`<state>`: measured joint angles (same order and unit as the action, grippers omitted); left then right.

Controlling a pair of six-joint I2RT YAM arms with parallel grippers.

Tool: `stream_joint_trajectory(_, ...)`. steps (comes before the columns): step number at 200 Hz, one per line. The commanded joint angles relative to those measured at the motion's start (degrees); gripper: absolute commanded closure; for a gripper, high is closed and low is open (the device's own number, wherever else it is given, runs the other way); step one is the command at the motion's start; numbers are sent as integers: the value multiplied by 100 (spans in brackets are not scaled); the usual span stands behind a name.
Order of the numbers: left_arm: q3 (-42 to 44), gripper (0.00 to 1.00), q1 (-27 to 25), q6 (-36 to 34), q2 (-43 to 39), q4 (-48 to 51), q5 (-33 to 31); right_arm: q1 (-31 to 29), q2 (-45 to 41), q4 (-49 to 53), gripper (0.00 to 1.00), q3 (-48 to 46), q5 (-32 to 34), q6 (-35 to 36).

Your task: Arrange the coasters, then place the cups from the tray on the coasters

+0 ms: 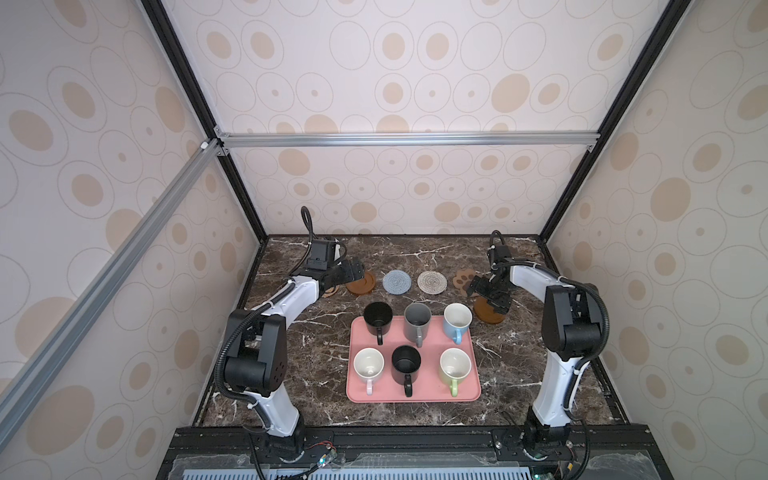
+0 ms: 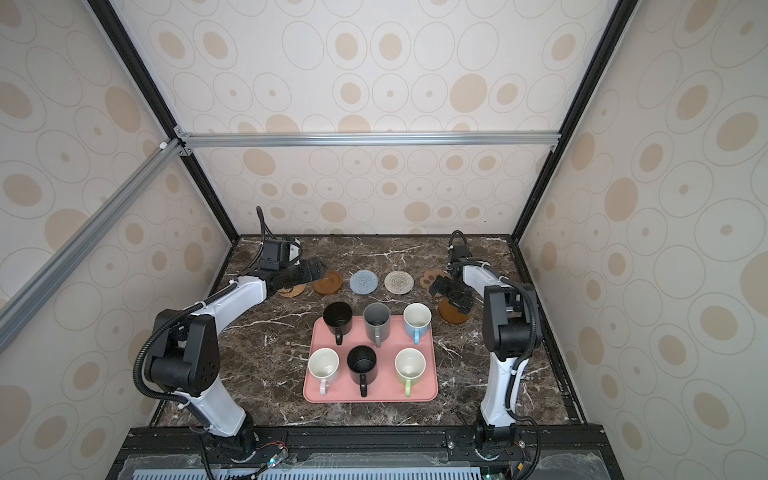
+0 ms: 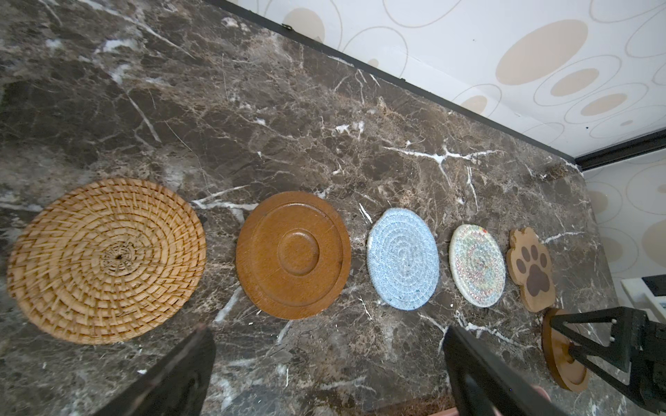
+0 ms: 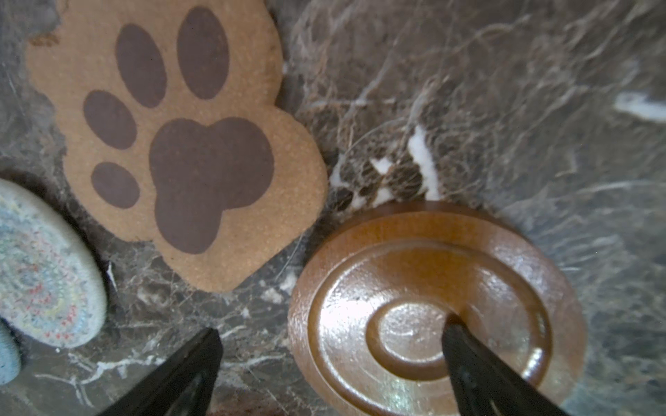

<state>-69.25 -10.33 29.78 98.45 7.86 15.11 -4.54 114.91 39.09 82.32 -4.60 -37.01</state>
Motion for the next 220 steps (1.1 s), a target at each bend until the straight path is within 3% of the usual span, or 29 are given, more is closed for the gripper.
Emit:
stream_joint_trajectory(1, -57, 0, 22, -42, -81, -29, -55, 40, 129, 327, 0, 81, 363, -1)
stream_joint_trajectory(55, -145, 0, 22, -137, -20, 36, -50, 246, 126, 415, 0, 126, 706, -31)
stream_joint_trajectory(220, -204, 0, 31, -303, -94, 190, -211, 854, 1136, -316, 0, 1429, 349, -490)
